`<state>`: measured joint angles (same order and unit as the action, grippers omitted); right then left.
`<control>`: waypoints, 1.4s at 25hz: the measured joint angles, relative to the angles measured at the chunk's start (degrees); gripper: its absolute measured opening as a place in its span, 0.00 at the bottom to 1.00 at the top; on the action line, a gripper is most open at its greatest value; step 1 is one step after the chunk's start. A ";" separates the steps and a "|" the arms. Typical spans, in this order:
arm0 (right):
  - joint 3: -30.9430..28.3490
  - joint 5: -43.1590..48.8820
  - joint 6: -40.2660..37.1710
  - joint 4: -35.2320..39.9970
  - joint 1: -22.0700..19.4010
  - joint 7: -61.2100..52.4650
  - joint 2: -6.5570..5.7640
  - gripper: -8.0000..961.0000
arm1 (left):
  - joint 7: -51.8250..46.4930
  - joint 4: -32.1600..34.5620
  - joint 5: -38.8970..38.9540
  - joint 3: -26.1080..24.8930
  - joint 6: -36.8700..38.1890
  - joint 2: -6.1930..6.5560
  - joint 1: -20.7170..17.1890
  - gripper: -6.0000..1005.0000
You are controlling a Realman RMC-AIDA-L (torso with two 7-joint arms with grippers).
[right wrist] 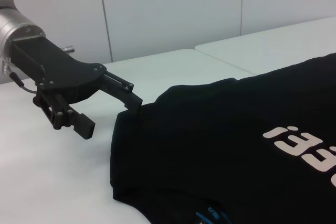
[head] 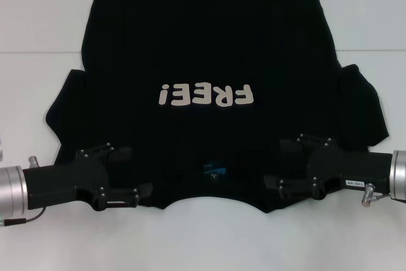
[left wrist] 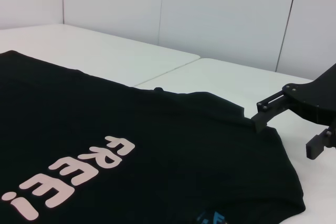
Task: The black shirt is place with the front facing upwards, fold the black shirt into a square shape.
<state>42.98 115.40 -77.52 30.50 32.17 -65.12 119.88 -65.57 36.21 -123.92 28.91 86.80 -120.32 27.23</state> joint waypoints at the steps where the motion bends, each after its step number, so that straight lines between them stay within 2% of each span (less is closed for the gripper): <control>1: 0.00 0.00 -0.01 0.00 0.00 0.00 0.00 0.95 | 0.01 0.00 0.00 0.00 0.07 0.00 0.00 0.93; 14: 0.00 0.00 -0.01 0.00 0.13 0.00 0.00 0.95 | -0.19 0.21 0.00 -0.07 0.22 0.00 0.10 0.93; 18: 0.00 0.00 0.00 0.00 0.15 -0.03 0.00 0.95 | -7.83 0.36 0.93 -2.44 0.15 0.50 0.68 0.93; 22: 0.01 0.00 0.10 0.00 0.29 -1.08 -0.02 0.95 | -23.42 -0.54 1.98 -5.26 0.14 3.03 2.47 0.93; 28: 0.00 -0.02 -0.18 0.32 0.38 -1.59 0.00 0.95 | -43.83 -2.17 2.23 -5.89 -0.81 7.16 4.80 0.93; 35: 0.01 -0.44 -0.20 0.08 0.56 -1.70 0.00 0.95 | -60.84 -1.41 1.74 -5.63 -5.63 9.49 5.84 0.93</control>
<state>42.98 114.96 -77.71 30.58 32.72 -66.82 119.89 -126.41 34.80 -122.19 23.28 81.17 -110.83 33.07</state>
